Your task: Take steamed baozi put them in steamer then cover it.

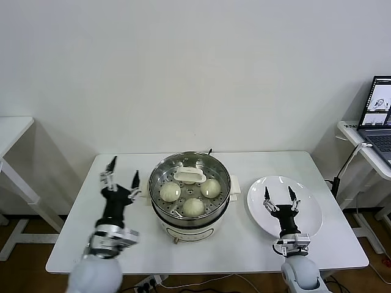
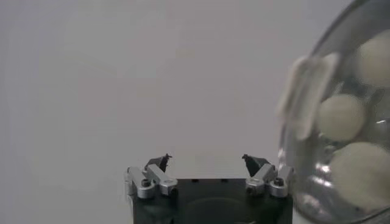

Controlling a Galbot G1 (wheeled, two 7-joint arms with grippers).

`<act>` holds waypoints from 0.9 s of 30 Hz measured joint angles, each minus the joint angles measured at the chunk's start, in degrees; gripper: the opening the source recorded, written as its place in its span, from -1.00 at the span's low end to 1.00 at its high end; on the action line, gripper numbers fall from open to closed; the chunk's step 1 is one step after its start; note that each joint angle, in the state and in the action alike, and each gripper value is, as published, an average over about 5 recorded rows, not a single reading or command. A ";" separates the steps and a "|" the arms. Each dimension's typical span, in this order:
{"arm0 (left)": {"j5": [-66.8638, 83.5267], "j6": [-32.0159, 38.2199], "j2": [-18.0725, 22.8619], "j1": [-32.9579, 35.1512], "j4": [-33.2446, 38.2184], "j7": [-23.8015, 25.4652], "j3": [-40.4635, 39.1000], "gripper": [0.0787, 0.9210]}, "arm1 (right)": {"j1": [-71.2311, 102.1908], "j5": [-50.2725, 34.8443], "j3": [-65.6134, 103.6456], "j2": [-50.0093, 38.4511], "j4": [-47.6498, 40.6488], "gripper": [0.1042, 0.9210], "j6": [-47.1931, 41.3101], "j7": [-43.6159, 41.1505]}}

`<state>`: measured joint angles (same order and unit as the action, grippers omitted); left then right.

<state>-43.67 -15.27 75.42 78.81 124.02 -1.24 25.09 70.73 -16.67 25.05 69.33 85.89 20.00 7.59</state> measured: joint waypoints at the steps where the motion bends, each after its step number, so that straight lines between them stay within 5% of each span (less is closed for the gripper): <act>1: 3.65 1.20 -0.15 0.08 -0.78 -0.23 1.67 0.77 | 0.20 -0.34 -0.07 -0.04 0.27 0.76 -0.26 0.07; 11: 29.67 11.90 -1.13 1.43 -9.44 0.72 11.25 0.77 | 1.99 -1.88 -0.09 -0.26 2.20 0.76 -2.37 0.76; 27: 40.11 19.96 -1.00 2.28 -16.17 2.75 14.15 0.77 | 3.79 -1.98 0.30 -0.13 3.43 0.76 -3.11 0.74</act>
<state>-3.56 4.69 74.42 81.09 107.85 1.51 39.23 74.52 -18.65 25.35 69.20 89.33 16.89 8.33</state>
